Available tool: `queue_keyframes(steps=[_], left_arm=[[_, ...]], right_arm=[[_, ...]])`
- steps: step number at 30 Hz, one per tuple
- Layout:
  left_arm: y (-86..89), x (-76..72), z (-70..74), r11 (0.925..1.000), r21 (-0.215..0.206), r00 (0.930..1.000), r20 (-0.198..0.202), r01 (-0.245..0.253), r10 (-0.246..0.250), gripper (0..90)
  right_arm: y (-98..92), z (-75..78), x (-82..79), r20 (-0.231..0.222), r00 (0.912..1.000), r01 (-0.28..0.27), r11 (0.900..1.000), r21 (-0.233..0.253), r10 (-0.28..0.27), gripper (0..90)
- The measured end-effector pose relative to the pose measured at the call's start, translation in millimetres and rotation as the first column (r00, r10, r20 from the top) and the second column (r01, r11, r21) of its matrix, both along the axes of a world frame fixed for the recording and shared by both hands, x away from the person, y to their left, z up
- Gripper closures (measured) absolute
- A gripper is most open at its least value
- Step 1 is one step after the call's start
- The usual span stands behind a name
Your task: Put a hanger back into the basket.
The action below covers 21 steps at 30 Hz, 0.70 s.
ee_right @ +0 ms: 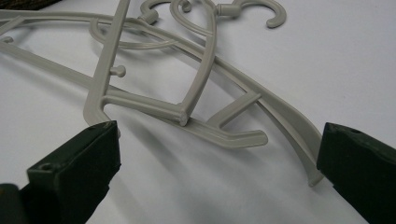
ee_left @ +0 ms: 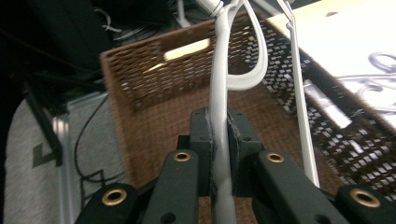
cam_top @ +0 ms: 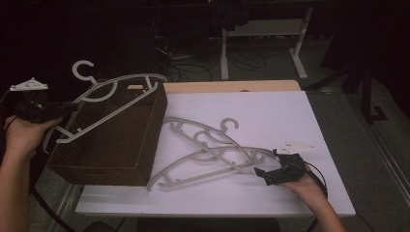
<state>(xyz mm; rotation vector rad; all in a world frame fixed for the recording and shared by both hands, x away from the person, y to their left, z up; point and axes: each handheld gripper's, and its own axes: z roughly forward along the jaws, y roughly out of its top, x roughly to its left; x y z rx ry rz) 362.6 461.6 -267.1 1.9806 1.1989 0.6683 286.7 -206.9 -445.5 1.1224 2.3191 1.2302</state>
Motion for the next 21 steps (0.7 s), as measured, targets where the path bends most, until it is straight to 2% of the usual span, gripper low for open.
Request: queue_keyframes(steps=[5, 8, 11, 16, 21], left_arm=[[10.8, -0.8, -4.0, 0.9990, 0.024, 0.9992, -0.012, -0.037, 0.037, 82.6], [10.9, 0.8, -8.9, 0.9972, 0.058, 0.9984, -0.029, -0.047, 0.048, 82.6], [6.9, 4.2, -15.4, 0.9943, 0.093, 0.9973, -0.047, -0.052, 0.057, 82.6], [-2.3, 12.0, -26.8, 0.9939, 0.101, 0.9960, -0.073, -0.044, 0.051, 82.6], [-16.8, 21.0, -38.2, 0.9894, 0.141, 0.9942, -0.095, -0.036, 0.050, 82.6]], right_arm=[[0.2, -0.4, 0.5, -0.003, 1.0000, 0.003, 1.000, 0.000, -0.003, 0.0], [0.3, -0.4, 0.5, -0.003, 1.0000, 0.003, 1.000, -0.001, -0.003, 0.0], [0.2, -0.3, 0.4, -0.003, 1.0000, 0.003, 1.000, -0.001, -0.003, 0.0], [-0.5, -0.1, 0.2, -0.001, 1.0000, 0.005, 1.000, -0.001, -0.005, 0.0], [-0.8, 0.0, 0.2, 0.000, 1.0000, 0.003, 1.000, -0.002, -0.003, 0.0]])
